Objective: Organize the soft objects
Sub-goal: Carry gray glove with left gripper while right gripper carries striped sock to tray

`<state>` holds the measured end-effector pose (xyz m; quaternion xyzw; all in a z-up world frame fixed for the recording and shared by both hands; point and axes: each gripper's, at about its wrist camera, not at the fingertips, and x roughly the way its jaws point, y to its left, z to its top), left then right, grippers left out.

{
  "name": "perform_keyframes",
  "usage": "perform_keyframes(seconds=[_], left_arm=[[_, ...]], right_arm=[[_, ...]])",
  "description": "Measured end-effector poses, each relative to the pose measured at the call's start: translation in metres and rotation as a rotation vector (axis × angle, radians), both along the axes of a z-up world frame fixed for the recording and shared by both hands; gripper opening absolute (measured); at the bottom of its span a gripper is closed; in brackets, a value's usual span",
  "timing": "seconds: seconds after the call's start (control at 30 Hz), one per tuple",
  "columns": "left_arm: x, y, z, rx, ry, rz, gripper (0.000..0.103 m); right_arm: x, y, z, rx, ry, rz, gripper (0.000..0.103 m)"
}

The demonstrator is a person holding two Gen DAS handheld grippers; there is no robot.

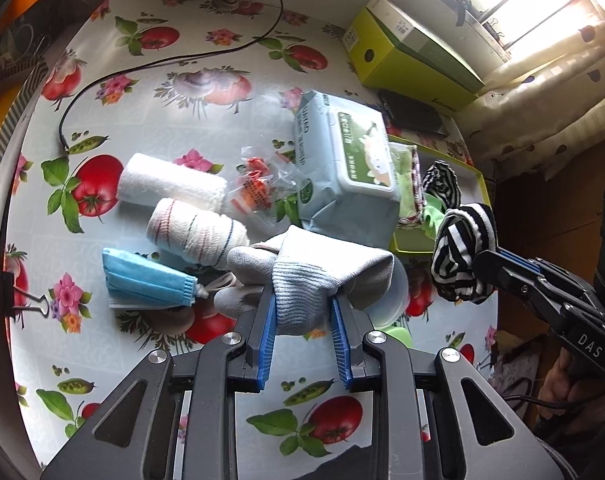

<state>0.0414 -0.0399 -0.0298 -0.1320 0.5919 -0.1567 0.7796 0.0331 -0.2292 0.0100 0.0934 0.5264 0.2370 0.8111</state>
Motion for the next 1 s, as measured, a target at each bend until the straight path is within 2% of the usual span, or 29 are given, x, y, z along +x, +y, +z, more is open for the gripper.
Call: perform_keyframes(seconds=[0.7,1.0], left_arm=[[0.008,-0.068,0.031,0.037,-0.068,-0.112,0.026],[0.016,-0.105,0.035,0.056,-0.077,-0.188,0.026]], right_arm=[[-0.012,-0.052,0.006,0.023,-0.030,-0.081,0.009],[-0.017,-0.087,0.002,0.043,-0.032,-0.156,0.009]])
